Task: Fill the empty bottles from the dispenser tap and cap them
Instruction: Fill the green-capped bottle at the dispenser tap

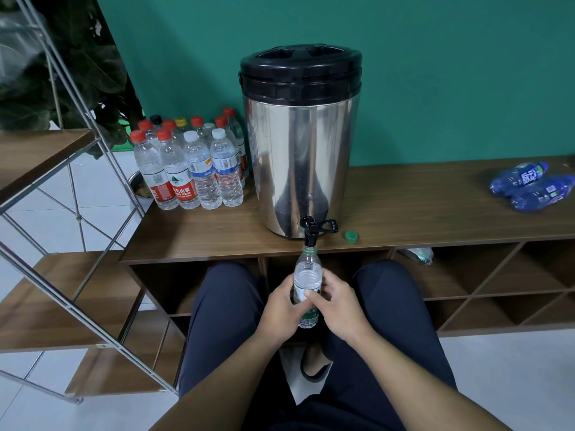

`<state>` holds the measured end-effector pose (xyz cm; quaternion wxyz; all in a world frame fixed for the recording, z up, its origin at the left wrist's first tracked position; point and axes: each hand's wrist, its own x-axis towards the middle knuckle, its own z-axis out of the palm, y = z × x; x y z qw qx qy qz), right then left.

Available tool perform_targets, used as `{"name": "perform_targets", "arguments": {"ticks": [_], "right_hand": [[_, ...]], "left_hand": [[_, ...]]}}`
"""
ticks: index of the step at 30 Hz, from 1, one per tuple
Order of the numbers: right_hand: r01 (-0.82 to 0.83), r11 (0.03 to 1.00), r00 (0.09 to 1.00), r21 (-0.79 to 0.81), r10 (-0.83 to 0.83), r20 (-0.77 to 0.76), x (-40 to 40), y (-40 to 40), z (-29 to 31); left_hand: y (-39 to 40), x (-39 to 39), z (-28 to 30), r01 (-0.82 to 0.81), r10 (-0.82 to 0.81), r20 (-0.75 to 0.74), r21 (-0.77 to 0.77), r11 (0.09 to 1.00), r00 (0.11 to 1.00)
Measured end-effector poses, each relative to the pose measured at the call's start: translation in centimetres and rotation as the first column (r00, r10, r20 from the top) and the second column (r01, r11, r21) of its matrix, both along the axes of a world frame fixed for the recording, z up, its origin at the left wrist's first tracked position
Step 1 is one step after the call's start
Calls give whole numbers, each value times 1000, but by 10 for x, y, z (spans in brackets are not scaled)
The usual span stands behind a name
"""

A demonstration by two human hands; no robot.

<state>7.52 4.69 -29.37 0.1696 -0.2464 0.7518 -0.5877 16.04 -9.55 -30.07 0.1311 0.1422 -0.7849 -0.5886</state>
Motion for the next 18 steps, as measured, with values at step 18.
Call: {"name": "perform_targets", "arguments": {"ticks": [18], "right_hand": [[10, 1000, 1000, -7, -10, 4, 1, -1, 1]], "left_hand": [[1, -2, -1, -7, 8, -23, 24, 1000, 1000]]}}
